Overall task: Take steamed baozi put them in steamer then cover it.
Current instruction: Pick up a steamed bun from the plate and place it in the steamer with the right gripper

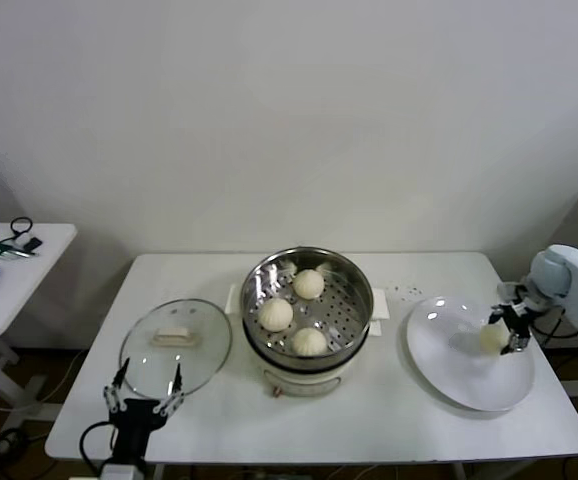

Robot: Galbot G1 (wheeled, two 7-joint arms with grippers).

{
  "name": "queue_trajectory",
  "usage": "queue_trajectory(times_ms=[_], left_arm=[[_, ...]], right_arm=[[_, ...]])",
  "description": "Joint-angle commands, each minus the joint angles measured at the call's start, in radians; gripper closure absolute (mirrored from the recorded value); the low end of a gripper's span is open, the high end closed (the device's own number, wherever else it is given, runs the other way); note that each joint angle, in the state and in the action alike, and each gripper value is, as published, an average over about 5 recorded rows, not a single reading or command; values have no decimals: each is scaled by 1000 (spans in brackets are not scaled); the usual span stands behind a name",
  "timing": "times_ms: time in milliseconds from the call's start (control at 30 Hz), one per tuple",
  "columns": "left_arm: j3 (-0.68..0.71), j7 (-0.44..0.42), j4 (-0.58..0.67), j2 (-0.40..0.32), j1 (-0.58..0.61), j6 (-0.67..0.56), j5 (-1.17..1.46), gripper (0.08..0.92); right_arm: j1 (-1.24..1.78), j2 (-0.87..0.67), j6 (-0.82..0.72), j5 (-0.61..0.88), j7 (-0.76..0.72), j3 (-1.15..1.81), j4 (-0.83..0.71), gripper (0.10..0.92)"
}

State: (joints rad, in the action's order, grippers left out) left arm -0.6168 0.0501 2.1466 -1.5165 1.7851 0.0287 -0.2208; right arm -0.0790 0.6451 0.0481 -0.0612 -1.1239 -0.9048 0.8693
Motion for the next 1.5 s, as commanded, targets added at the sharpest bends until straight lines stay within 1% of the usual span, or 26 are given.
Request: queue_trajectory(times_ms=[33, 133, 233, 500, 633, 933, 1200, 1500], left_arm=[[11, -3, 9, 7, 8, -2, 0, 177], [23, -4, 8, 6, 9, -3, -5, 177], [34, -7, 9, 5, 13, -7, -12, 177], [56, -11, 27, 7, 21, -15, -2, 177], [65, -13, 37, 8, 27, -22, 2, 177], [65, -23, 52, 22, 24, -14, 25, 177], [63, -24, 47, 20, 10, -12, 24, 177], [65, -24, 45, 22, -15, 1, 25, 177]], right_arm=[[-341, -14, -157, 389, 57, -314, 170, 313], [-473, 8, -213, 526, 71, -444, 240, 313], [-609, 53, -247, 630, 88, -558, 293, 313], [-792, 186, -327, 853, 147, -682, 396, 313], [-836, 233, -353, 922, 180, -752, 450, 313], [-811, 335, -394, 951, 260, -820, 514, 313], [-725, 428, -413, 969, 298, -829, 488, 313], [-678, 475, -409, 958, 282, -859, 441, 312]])
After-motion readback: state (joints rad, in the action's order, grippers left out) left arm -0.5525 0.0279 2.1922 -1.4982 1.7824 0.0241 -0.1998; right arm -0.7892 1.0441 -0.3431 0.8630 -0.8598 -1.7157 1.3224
